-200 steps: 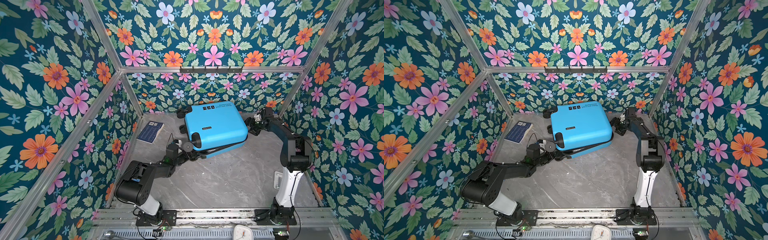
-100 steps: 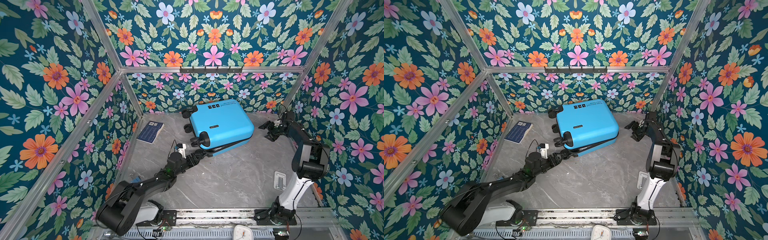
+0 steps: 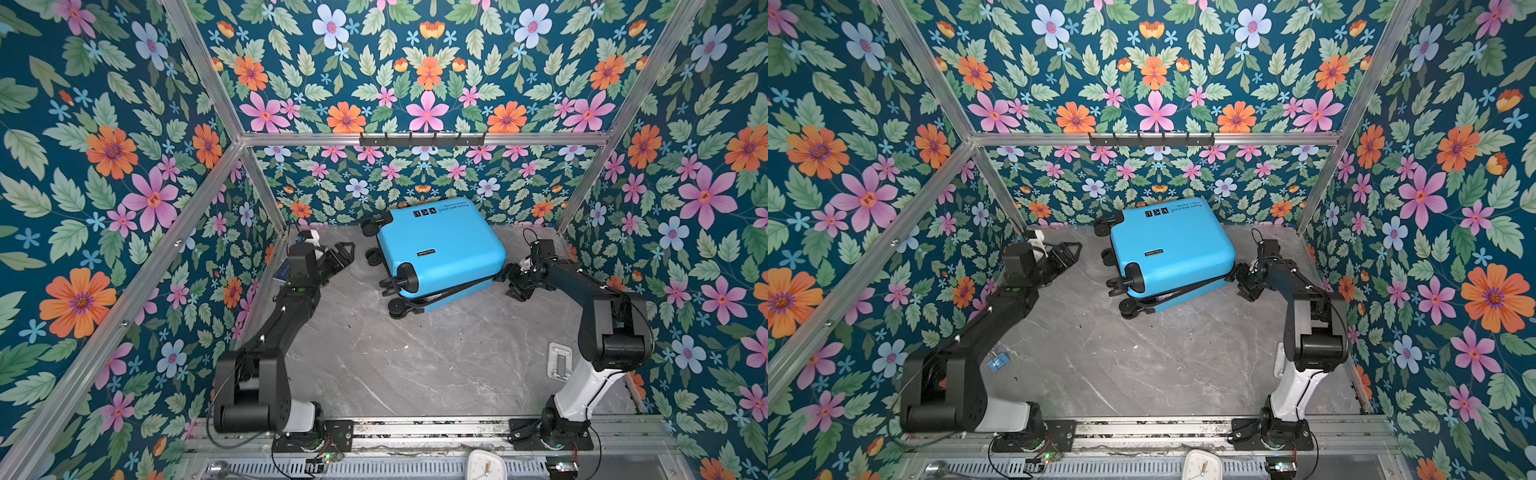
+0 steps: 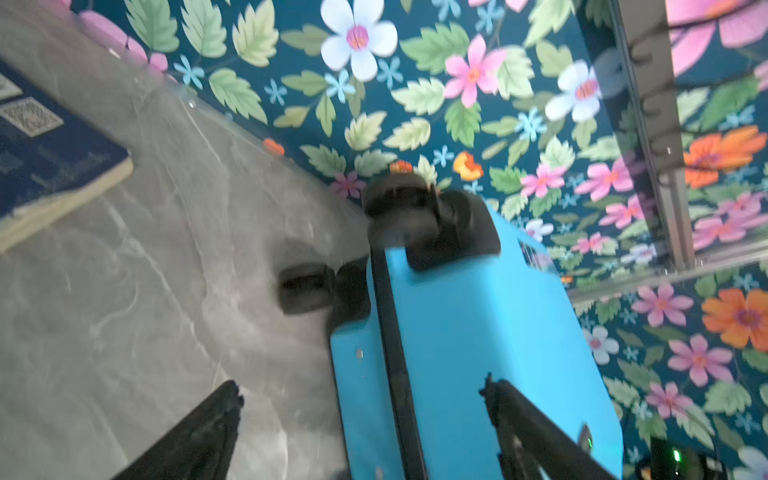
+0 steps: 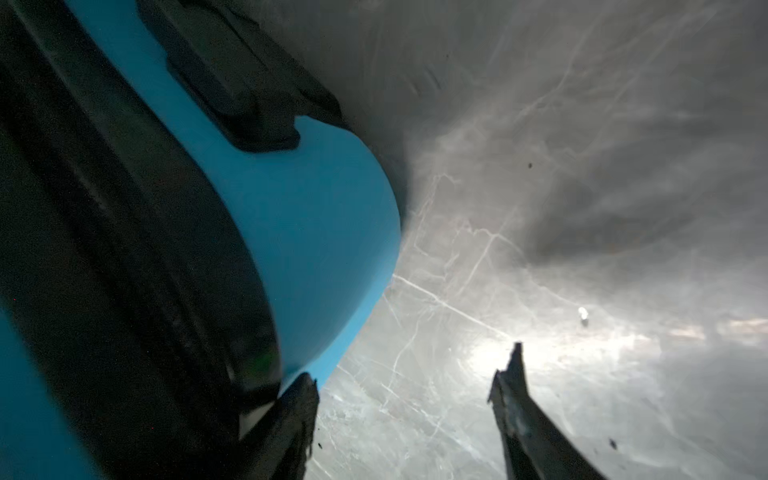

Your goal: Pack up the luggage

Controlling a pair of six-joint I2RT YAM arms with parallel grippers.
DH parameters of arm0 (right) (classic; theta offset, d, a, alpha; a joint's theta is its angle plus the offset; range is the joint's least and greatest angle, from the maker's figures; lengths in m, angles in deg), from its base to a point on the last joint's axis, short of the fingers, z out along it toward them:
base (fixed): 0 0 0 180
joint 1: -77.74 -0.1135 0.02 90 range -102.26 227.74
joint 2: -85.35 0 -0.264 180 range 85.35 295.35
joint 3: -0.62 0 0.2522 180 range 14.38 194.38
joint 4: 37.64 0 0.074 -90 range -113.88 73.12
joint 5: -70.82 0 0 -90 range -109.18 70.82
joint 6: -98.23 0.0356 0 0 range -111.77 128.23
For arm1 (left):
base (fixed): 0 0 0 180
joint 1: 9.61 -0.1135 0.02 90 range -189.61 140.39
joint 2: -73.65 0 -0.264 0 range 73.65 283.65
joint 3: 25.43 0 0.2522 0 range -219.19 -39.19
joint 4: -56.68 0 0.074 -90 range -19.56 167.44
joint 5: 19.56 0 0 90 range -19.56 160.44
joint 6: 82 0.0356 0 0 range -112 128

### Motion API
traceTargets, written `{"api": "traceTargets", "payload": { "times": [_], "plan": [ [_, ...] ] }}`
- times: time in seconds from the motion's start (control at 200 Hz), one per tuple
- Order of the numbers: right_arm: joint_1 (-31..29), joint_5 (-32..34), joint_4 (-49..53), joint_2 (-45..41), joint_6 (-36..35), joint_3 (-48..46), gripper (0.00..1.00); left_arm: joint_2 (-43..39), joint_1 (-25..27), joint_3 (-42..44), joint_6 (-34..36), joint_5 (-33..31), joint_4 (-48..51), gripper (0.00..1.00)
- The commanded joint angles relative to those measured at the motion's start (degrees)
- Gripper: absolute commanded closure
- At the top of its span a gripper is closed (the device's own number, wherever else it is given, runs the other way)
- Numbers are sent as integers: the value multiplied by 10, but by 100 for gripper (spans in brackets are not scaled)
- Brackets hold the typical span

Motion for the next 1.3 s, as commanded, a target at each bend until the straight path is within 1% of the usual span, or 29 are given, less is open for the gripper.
{"api": "traceTargets", "payload": {
  "times": [0.0, 0.13, 0.18, 0.255, 0.365, 0.425, 0.47, 0.525, 0.58, 0.62, 0.66, 0.71, 0.755, 0.86, 0.96, 1.05, 1.125, 1.215, 1.295],
  "plan": [
    [-7, -8, -55, -6, 21, -15, 33, 100, -12, -84, -18, 87, -55, 9],
    [-7, -18, -62, -10, 19, -33, 33, 230, -23, -207, -52, 107, -89, 9],
    [-7, -19, -58, -13, 13, -35, 34, 277, -25, -247, -80, 133, -121, 10],
    [-8, -22, -54, -18, 2, -37, 34, 345, -21, -320, -114, 179, -141, 12],
    [-7, -30, -42, -12, -11, -22, 34, 415, -12, -405, -135, 239, -151, 14],
    [-6, -36, -33, -3, -20, -3, 34, 434, -8, -414, -159, 277, -194, 14],
    [-4, -46, -28, 7, -27, 10, 34, 446, -7, -410, -199, 308, -252, 14],
    [4, -63, -27, 18, -31, 26, 34, 463, -7, -397, -292, 344, -375, 15],
    [16, -83, -31, 28, -30, 36, 34, 476, -6, -381, -395, 361, -511, 16],
    [26, -98, -31, 37, -31, 46, 35, 483, -6, -370, -450, 369, -583, 17],
    [34, -111, -26, 45, -31, 58, 35, 482, -5, -356, -480, 376, -624, 19],
    [41, -119, -17, 53, -35, 73, 36, 471, -3, -330, -490, 385, -650, 20],
    [44, -120, -7, 57, -42, 85, 37, 452, 0, -297, -482, 390, -659, 20],
    [45, -118, 17, 68, -57, 119, 37, 391, 7, -216, -430, 390, -648, 20],
    [44, -124, 33, 83, -58, 150, 38, 327, 15, -139, -354, 380, -599, 21],
    [41, -122, 46, 99, -59, 177, 38, 273, 29, -85, -281, 368, -527, 23],
    [33, -120, 56, 112, -62, 200, 38, 228, 46, -53, -206, 355, -452, 23],
    [23, -115, 74, 127, -65, 223, 39, 174, 74, -32, -96, 328, -320, 23],
    [21, -114, 63, 125, -52, 213, 39, 121, 94, -31, 13, 275, -179, 23]
  ]
}}
